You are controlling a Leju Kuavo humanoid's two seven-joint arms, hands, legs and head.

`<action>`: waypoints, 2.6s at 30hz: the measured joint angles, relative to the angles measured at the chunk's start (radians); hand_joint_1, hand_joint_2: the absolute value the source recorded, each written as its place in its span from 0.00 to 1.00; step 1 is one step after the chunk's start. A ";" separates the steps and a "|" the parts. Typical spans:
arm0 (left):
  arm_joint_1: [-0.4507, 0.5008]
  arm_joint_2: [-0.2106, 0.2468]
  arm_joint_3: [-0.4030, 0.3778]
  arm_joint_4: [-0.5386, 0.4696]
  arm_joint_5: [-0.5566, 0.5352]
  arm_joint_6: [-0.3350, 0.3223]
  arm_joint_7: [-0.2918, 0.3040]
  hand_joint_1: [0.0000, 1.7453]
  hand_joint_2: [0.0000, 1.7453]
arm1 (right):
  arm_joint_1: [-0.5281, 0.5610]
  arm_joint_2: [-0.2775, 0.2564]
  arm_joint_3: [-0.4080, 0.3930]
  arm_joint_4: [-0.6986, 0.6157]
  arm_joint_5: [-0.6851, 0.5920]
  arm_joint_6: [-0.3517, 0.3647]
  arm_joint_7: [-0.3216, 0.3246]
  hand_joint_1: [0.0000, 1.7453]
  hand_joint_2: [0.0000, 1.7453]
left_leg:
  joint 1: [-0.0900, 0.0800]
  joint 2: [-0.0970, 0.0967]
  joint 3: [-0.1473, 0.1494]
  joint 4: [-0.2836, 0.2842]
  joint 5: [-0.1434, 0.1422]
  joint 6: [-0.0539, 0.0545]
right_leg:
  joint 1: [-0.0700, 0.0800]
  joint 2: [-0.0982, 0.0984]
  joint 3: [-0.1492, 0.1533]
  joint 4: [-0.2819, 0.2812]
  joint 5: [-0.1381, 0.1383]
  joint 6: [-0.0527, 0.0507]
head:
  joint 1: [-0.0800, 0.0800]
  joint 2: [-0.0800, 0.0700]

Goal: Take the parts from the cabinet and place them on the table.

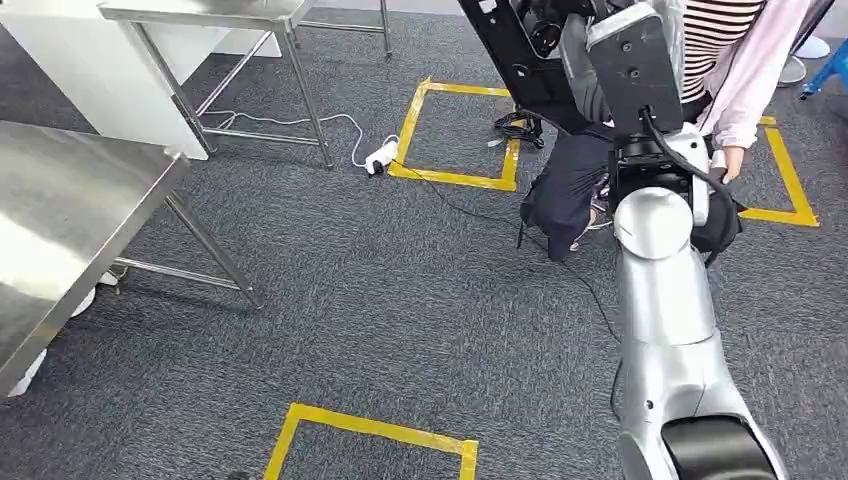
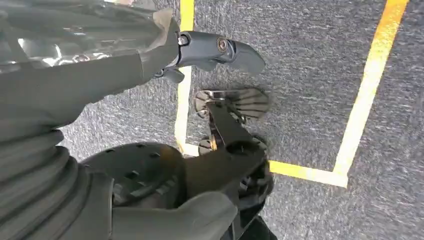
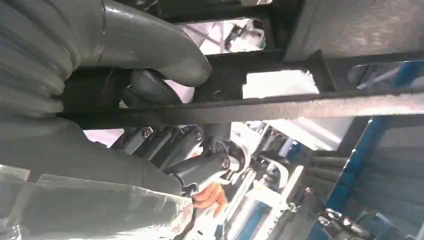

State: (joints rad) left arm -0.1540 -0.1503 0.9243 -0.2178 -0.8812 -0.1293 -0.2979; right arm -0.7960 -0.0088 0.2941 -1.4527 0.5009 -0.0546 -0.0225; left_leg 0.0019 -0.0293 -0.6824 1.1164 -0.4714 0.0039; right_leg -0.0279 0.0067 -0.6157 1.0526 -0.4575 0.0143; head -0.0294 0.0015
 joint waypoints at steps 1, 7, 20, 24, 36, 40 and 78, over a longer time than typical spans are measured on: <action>-0.001 0.001 -0.002 0.000 -0.001 0.000 0.001 0.00 1.00 | 0.000 -0.002 0.000 0.000 -0.003 0.000 -0.004 1.00 1.00 | 0.002 0.016 -0.040 0.080 -0.038 -0.003 | 0.005 -0.009 0.000 0.000 -0.002 -0.003 | 0.001 0.000; -0.002 0.001 -0.009 0.000 -0.002 -0.002 0.003 0.00 1.00 | 0.005 -0.007 0.000 0.006 -0.005 -0.001 -0.010 1.00 1.00 | -0.011 0.042 -0.008 0.007 0.042 0.027 | 0.021 -0.062 0.009 0.000 -0.011 -0.015 | 0.000 0.000; -0.024 -0.002 -0.017 0.000 -0.001 -0.008 0.010 0.00 1.00 | 0.008 -0.034 0.001 0.015 -0.001 -0.011 -0.009 1.00 1.00 | -0.012 -0.019 0.079 -0.136 0.072 0.064 | 0.011 -0.010 -0.126 0.254 -0.096 0.012 | 0.008 0.000; -0.027 -0.005 -0.023 0.000 -0.002 -0.008 0.019 0.00 1.00 | 0.011 -0.042 0.001 0.015 0.001 -0.016 -0.010 1.00 1.00 | -0.005 -0.064 0.062 -0.092 0.047 0.029 | -0.009 0.043 -0.002 -0.005 0.011 0.050 | 0.013 0.000; -0.029 -0.008 -0.027 0.000 -0.002 0.003 0.024 0.00 1.00 | 0.015 -0.021 0.003 0.011 0.025 -0.002 0.022 1.00 1.00 | 0.008 0.026 -0.094 0.155 -0.027 0.003 | 0.010 -0.053 0.004 -0.009 0.001 -0.010 | -0.003 0.000; -0.034 -0.006 -0.028 0.000 -0.002 0.013 0.024 0.00 1.00 | -0.004 -0.009 0.006 0.011 0.036 0.001 0.026 1.00 1.00 | -0.016 0.105 0.035 -0.090 0.058 0.034 | 0.021 -0.082 0.014 -0.014 -0.007 -0.008 | -0.001 0.000; -0.020 -0.002 -0.043 0.000 -0.002 0.045 0.008 0.00 1.00 | -0.010 0.000 0.014 0.029 0.070 0.020 0.050 1.00 1.00 | -0.012 0.024 0.063 -0.138 0.087 0.061 | 0.021 -0.014 -0.066 0.184 -0.099 -0.006 | 0.009 0.000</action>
State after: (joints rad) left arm -0.1736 -0.1518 0.8816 -0.2182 -0.8827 -0.0839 -0.2895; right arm -0.8063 -0.0088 0.3078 -1.4233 0.5707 -0.0343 0.0279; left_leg -0.0105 -0.0055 -0.6194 0.9780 -0.3847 0.0649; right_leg -0.0074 -0.0074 -0.6815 1.2366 -0.5564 0.0086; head -0.0206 0.0015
